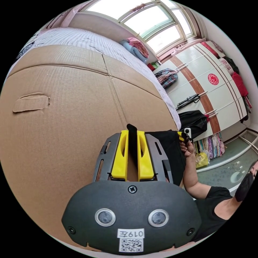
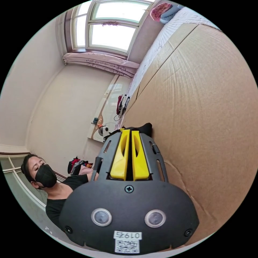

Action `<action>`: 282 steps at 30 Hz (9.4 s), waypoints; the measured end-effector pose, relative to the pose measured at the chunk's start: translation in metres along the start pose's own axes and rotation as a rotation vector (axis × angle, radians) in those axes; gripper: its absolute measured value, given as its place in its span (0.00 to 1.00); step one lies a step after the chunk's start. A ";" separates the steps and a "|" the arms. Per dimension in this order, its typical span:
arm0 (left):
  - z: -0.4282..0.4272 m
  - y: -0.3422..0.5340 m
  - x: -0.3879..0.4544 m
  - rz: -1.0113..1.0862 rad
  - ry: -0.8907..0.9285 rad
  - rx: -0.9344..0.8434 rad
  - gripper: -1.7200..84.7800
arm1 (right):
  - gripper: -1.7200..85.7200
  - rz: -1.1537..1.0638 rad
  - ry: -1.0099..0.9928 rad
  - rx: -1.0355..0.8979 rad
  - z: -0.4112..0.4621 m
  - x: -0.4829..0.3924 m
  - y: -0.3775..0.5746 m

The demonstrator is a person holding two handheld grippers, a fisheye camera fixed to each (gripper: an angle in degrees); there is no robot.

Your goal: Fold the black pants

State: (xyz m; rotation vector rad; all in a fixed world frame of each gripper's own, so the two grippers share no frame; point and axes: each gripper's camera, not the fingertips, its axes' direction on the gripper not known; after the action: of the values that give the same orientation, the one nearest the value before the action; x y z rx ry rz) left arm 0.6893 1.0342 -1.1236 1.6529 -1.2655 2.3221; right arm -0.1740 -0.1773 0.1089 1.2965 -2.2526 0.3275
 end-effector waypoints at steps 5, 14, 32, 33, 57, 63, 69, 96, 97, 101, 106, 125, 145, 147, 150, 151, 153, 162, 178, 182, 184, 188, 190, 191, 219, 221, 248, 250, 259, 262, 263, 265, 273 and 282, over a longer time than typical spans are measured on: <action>0.005 0.005 -0.004 -0.032 0.019 -0.010 0.03 | 0.01 0.026 0.058 -0.021 0.003 0.008 0.000; 0.004 0.017 0.006 -0.022 0.000 -0.013 0.03 | 0.02 0.054 -0.038 0.021 0.001 0.003 0.006; -0.020 0.048 0.006 -0.012 0.064 0.015 0.10 | 0.05 0.046 0.015 -0.014 0.022 -0.037 0.026; -0.028 0.051 0.006 -0.013 0.072 0.029 0.10 | 0.07 0.041 0.006 -0.012 0.021 -0.040 0.028; -0.082 0.190 0.009 -0.079 0.307 0.050 0.15 | 0.02 -0.038 -0.016 -0.094 0.050 -0.136 0.131; -0.084 0.193 0.012 -0.084 0.307 0.011 0.15 | 0.01 -0.041 -0.010 -0.081 0.059 -0.150 0.135; -0.085 0.196 0.014 -0.103 0.275 -0.022 0.11 | 0.01 -0.060 0.010 -0.071 0.068 -0.166 0.136; -0.140 0.258 0.017 -0.100 0.285 0.013 0.12 | 0.05 -0.048 -0.053 0.005 0.058 -0.213 0.178; -0.139 0.260 0.018 -0.099 0.280 0.010 0.12 | 0.06 -0.052 -0.023 0.004 0.058 -0.217 0.179; -0.135 0.275 0.023 -0.106 0.305 0.002 0.12 | 0.08 -0.054 0.017 -0.031 0.065 -0.227 0.173; -0.139 0.282 0.022 -0.113 0.325 0.010 0.12 | 0.09 -0.052 0.040 -0.019 0.063 -0.227 0.169; -0.149 0.291 0.037 -0.086 0.260 -0.005 0.09 | 0.02 -0.081 0.039 -0.075 0.086 -0.197 0.151; -0.156 0.322 0.073 -0.086 0.271 0.028 0.12 | 0.09 -0.107 0.064 -0.047 0.072 -0.147 0.207; -0.156 0.331 0.084 -0.080 0.266 0.022 0.13 | 0.10 -0.109 0.063 -0.080 0.083 -0.143 0.214; -0.150 0.339 0.100 -0.071 0.241 0.000 0.13 | 0.08 -0.122 0.057 -0.085 0.093 -0.136 0.227; -0.149 0.341 0.103 -0.074 0.236 0.002 0.12 | 0.06 -0.130 0.059 -0.082 0.095 -0.133 0.232; -0.146 0.347 0.112 -0.080 0.213 0.002 0.11 | 0.04 -0.145 0.077 -0.075 0.098 -0.130 0.240; -0.128 0.376 0.168 -0.036 0.094 -0.016 0.07 | 0.01 -0.149 0.201 -0.091 0.119 -0.094 0.300; -0.080 0.537 0.425 0.758 -0.550 0.098 0.12 | 0.02 -0.835 0.716 0.155 0.214 -0.202 0.556; -0.023 0.574 0.479 0.863 -0.940 0.126 0.12 | 0.01 -0.950 0.713 0.104 0.297 -0.195 0.622; -0.006 0.584 0.494 0.907 -0.967 0.107 0.12 | 0.01 -0.985 0.736 0.067 0.331 -0.187 0.647; 0.022 0.600 0.524 0.969 -0.999 0.046 0.11 | 0.01 -1.039 0.754 -0.015 0.383 -0.161 0.703; 0.032 0.607 0.535 0.992 -1.043 0.031 0.11 | 0.01 -1.052 0.762 -0.016 0.392 -0.148 0.727; 0.040 0.611 0.542 1.010 -1.059 0.016 0.11 | 0.01 -1.055 0.767 -0.016 0.396 -0.138 0.741; 0.122 0.649 0.624 1.065 -1.179 -0.075 0.03 | 0.08 -1.429 1.170 -0.158 0.486 0.115 1.097; 0.124 0.651 0.625 1.074 -1.191 -0.071 0.03 | 0.09 -1.457 1.187 -0.177 0.493 0.130 1.124; 0.106 0.660 0.608 1.079 -1.185 -0.015 0.03 | 0.04 -1.830 1.427 -0.355 0.476 0.274 1.296; 0.102 0.658 0.605 1.073 -1.173 -0.009 0.03 | 0.05 -1.837 1.437 -0.354 0.471 0.278 1.297; 0.080 0.649 0.588 1.086 -1.084 -0.010 0.02 | 0.01 -1.808 1.351 -0.416 0.421 0.274 1.279; 0.074 0.644 0.584 1.100 -1.056 -0.038 0.02 | 0.01 -1.778 1.301 -0.457 0.402 0.265 1.265; 0.074 0.644 0.581 1.113 -1.059 -0.046 0.02 | 0.01 -1.775 1.290 -0.456 0.396 0.267 1.261; 0.073 0.644 0.577 1.119 -1.058 -0.046 0.02 | 0.01 -1.790 1.296 -0.421 0.387 0.270 1.259; 0.065 0.642 0.570 1.139 -1.071 -0.030 0.02 | 0.02 -1.710 1.391 -0.189 0.313 0.254 1.230; 0.050 0.628 0.562 1.116 -1.034 -0.048 0.02 | 0.08 -1.526 1.634 -0.241 0.202 0.269 1.156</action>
State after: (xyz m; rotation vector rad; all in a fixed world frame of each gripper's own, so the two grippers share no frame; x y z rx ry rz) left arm 0.2015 0.3500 -1.0413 2.7069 -2.9948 1.4774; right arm -1.3380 0.1288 0.1390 1.3224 0.1979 0.2753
